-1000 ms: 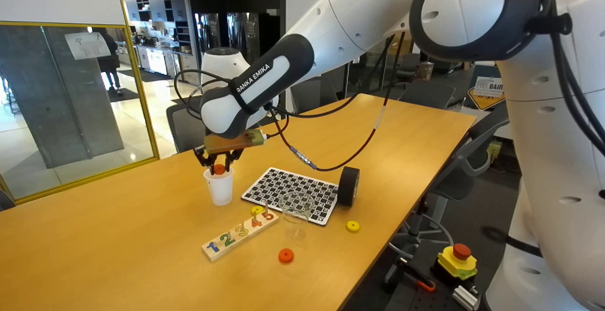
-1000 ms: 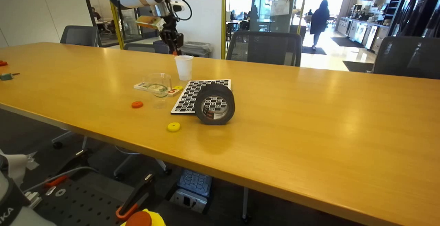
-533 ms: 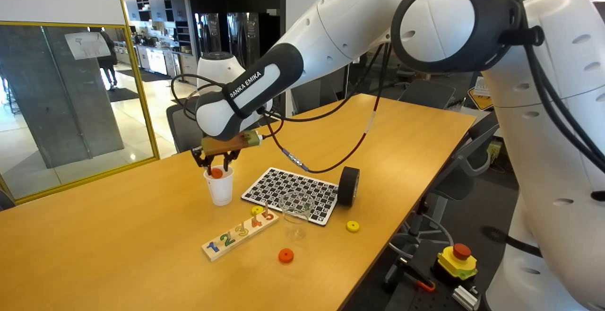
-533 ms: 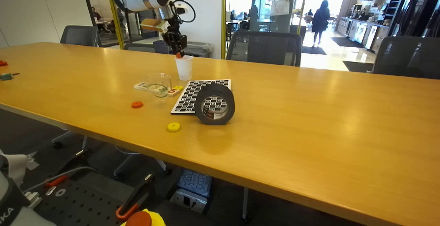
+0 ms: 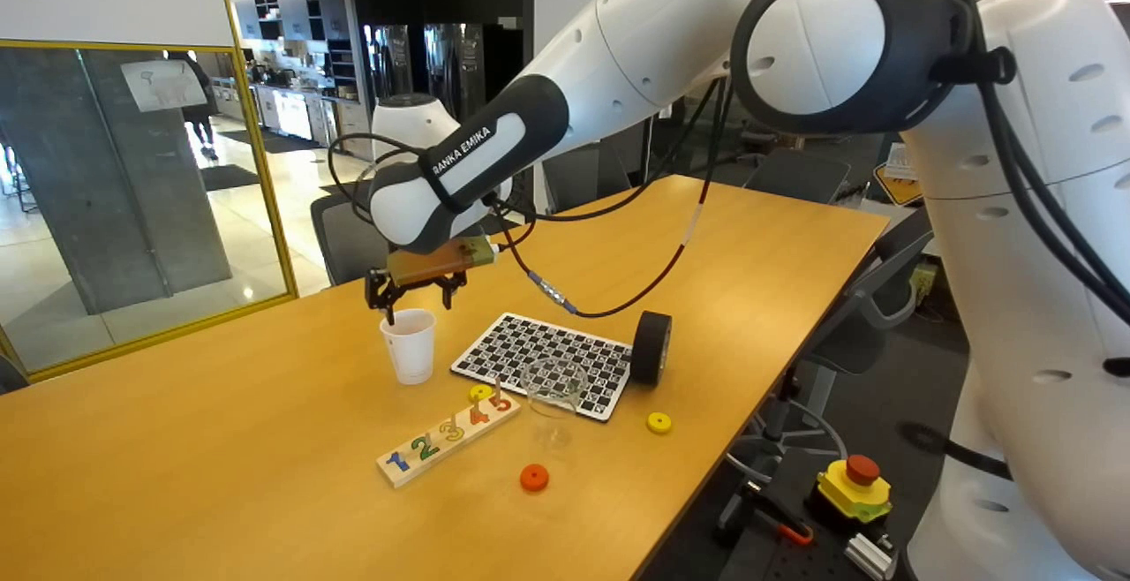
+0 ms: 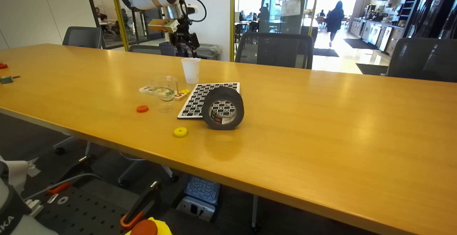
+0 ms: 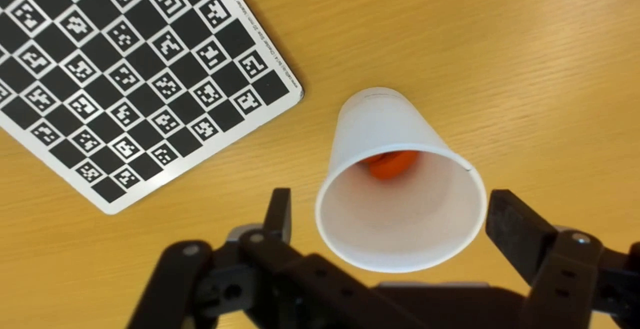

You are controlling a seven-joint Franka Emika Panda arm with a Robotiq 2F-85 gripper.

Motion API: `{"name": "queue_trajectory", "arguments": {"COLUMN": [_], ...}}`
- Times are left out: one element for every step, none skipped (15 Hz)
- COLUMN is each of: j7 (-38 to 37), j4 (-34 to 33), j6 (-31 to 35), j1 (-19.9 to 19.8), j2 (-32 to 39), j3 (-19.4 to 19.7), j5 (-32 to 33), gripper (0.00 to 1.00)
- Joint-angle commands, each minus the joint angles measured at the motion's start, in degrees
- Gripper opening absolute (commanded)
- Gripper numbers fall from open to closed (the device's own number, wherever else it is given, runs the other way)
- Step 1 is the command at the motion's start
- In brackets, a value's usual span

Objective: Put the orange circles inside the white cup and the yellow circles in the transparent cup.

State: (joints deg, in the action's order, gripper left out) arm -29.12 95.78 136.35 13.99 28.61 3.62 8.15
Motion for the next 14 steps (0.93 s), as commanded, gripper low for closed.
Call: {"name": "queue_trajectory", "arguments": {"j7": [3.5,4.5,6.0,7.6,9.1,10.8,12.7,14.7,16.2,18.1,19.6,20.8,22.0,22.9], "j4": [7.1,8.8,10.3,11.6,12.7,13.5,14.1,14.3,14.3,14.0,13.6,13.1,12.4,11.7], "j6": [-1.0,-1.0,-1.4,-1.8,-1.9,-2.2,-2.5,-3.0,-3.4,-4.1,-4.8,-5.6,-6.4,-7.2], "j1": [-1.1,-1.5,-2.1,-2.8,-3.6,-4.4,-5.2,-6.0,-6.6,-7.4,-8.0,-8.5,-9.0,-9.4], "j2": [-6.6,-7.9,-8.8,-9.6,-9.9,-9.9,-9.8,-9.1,-8.4,-7.3,-6.4,-5.4,-4.4,-3.5], "j3": [-1.1,-1.6,-2.3,-2.9,-3.6,-4.3,-5.0,-5.6,-6.0,-6.5,-6.7,-6.9,-7.1,-7.1], "j5": [-0.4,-0.7,-1.5,-2.5,-3.9,-5.3,-6.9,-8.6,-9.9,-11.3,-12.3,-13.1,-13.8,-14.2], "gripper": [1.00,1.00,1.00,1.00,1.00,1.00,1.00,1.00,1.00,1.00,1.00,1.00,1.00,1.00]}}
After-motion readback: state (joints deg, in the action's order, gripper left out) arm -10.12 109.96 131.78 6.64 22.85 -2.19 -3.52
